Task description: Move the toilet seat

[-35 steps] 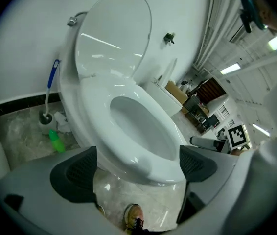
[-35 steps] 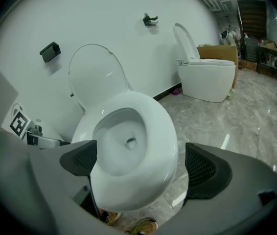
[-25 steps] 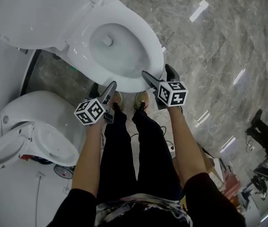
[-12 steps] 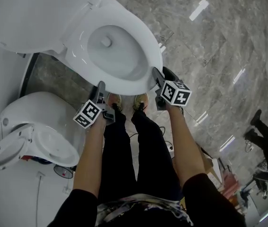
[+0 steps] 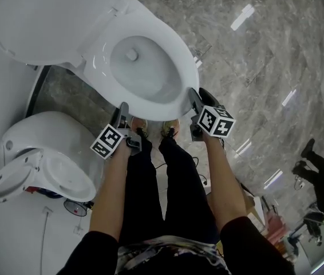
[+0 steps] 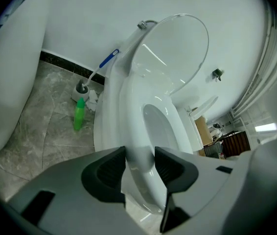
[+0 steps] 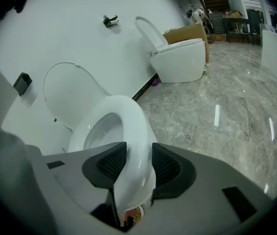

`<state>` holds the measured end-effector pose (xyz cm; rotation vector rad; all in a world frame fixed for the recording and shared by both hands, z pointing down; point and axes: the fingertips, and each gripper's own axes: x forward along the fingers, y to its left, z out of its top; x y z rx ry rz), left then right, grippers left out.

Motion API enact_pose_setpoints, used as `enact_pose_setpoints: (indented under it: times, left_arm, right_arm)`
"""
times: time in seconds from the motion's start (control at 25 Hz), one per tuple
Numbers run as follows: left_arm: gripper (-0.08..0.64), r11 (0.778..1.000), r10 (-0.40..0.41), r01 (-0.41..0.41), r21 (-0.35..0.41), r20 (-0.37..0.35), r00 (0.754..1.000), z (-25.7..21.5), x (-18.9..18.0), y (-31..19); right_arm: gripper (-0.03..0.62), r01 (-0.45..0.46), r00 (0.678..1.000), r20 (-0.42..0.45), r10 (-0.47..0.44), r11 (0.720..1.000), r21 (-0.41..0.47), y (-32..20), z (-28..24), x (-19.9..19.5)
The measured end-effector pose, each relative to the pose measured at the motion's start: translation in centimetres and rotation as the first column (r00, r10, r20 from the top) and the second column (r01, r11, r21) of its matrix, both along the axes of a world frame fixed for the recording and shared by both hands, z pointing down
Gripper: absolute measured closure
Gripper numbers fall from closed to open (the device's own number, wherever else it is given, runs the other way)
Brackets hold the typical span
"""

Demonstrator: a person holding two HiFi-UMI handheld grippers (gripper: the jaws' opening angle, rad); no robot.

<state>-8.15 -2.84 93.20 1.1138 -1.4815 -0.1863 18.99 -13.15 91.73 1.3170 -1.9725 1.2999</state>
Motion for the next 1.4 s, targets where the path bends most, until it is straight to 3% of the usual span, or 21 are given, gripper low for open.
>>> enact_pose_setpoints:
  times: [0.4, 0.68, 0.8, 1.0, 1.08, 1.12, 1.16, 1.2, 1.24, 1.32, 1.4]
  left_arm:
    - [0.373, 0.996, -0.083, 0.084, 0.006, -0.095, 0.992, -4.3, -0.6, 0.3]
    - [0.385, 0.981, -0.189, 0.193, 0.012, -0.15, 0.97, -7.5, -0.9, 0.3]
    - [0.393, 0.965, -0.257, 0.264, 0.014, -0.18, 0.95, -8.7, -1.0, 0.6]
    - [0.427, 0.928, -0.362, 0.373, 0.001, -0.244, 0.9, -10.1, -0.1, 1.5]
    - [0.451, 0.911, -0.392, 0.412, 0.014, -0.28, 0.876, -10.9, 0.4, 1.9]
    - [0.451, 0.912, -0.382, 0.41, 0.032, -0.304, 0.873, -11.4, 0.9, 1.8]
    - [0.458, 0.919, -0.348, 0.389, 0.064, -0.333, 0.876, -12.2, 1.7, 1.3]
    - [0.534, 0.927, -0.299, 0.358, 0.108, -0.36, 0.884, -13.2, 2.7, 0.2]
    - [0.534, 0.932, -0.252, 0.328, 0.153, -0.378, 0.891, -14.4, 3.7, -1.0]
    - [0.534, 0.932, -0.184, 0.284, 0.226, -0.38, 0.907, -16.5, 5.2, -3.4]
    - [0.534, 0.922, -0.158, 0.267, 0.279, -0.36, 0.919, -18.1, 5.4, -4.6]
  right_arm:
    - [0.465, -0.02, 0.994, 0.105, 0.017, 0.999, 0.026, -0.2, -7.3, -0.3]
    - [0.486, -0.082, 0.982, 0.173, 0.074, 0.996, 0.04, -1.4, -12.3, -0.8]
    - [0.52, -0.14, 0.968, 0.216, 0.128, 0.989, 0.039, -1.8, -14.5, -1.2]
    - [0.545, -0.189, 0.966, 0.177, 0.187, 0.982, -0.004, -2.2, -15.2, -1.3]
    - [0.548, -0.193, 0.944, 0.268, 0.194, 0.981, -0.03, -2.3, -16.4, -2.2]
    - [0.589, -0.151, 0.928, 0.339, 0.155, 0.988, -0.037, -2.0, -17.3, -3.8]
    - [0.589, -0.089, 0.918, 0.386, 0.094, 0.996, -0.031, -1.6, -18.1, -6.2]
    - [0.589, -0.025, 0.921, 0.389, 0.027, 1.0, -0.011, -1.1, -18.7, -8.7]
    - [0.589, 0.023, 0.927, 0.374, -0.025, 1.0, 0.011, -0.5, -19.1, -10.8]
    - [0.589, 0.036, 0.916, 0.398, -0.044, 0.999, 0.026, 0.2, -20.3, -13.3]
    - [0.589, 0.017, 0.918, 0.394, -0.036, 0.999, 0.051, 0.3, -21.2, -13.0]
